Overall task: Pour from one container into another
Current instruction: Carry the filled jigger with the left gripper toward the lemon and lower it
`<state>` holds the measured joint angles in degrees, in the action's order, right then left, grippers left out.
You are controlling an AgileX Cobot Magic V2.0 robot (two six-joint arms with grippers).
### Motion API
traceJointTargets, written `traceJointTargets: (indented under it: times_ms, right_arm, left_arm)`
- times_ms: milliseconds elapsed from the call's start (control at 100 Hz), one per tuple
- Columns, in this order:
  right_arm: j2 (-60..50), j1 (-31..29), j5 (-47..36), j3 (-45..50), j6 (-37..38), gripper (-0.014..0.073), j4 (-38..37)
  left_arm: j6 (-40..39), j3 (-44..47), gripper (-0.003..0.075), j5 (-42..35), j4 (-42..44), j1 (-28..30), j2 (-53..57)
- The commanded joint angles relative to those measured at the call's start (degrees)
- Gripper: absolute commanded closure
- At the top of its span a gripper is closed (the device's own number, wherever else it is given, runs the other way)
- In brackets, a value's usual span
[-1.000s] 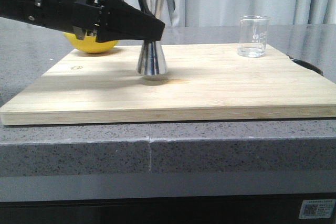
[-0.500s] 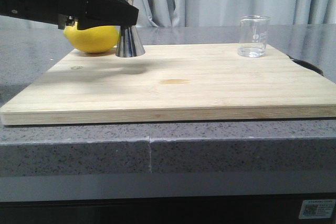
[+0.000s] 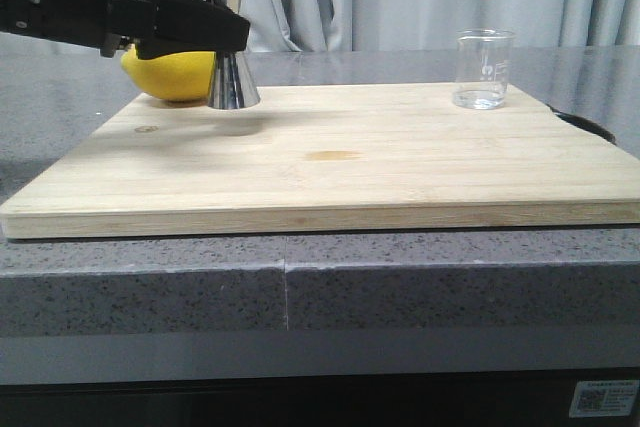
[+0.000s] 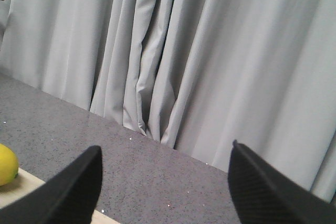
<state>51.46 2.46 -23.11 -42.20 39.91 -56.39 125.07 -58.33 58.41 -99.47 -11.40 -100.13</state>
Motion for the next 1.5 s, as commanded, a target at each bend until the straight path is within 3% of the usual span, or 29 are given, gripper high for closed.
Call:
traceJointTargets:
  times_ms: [0, 1490]
  right_arm:
    - [-0.62, -0.22, -2.66, -1.24, 0.21, 0.0134, 0.86]
    - [-0.62, -0.22, -2.94, -1.24, 0.85, 0.0134, 0.86]
  left_arm:
    - [0.12, -1.73, 0.0739, 3.32, -4.35, 0.27, 2.51]
    - [0.12, -1.73, 0.0739, 5.04, -2.41, 0.27, 1.58]
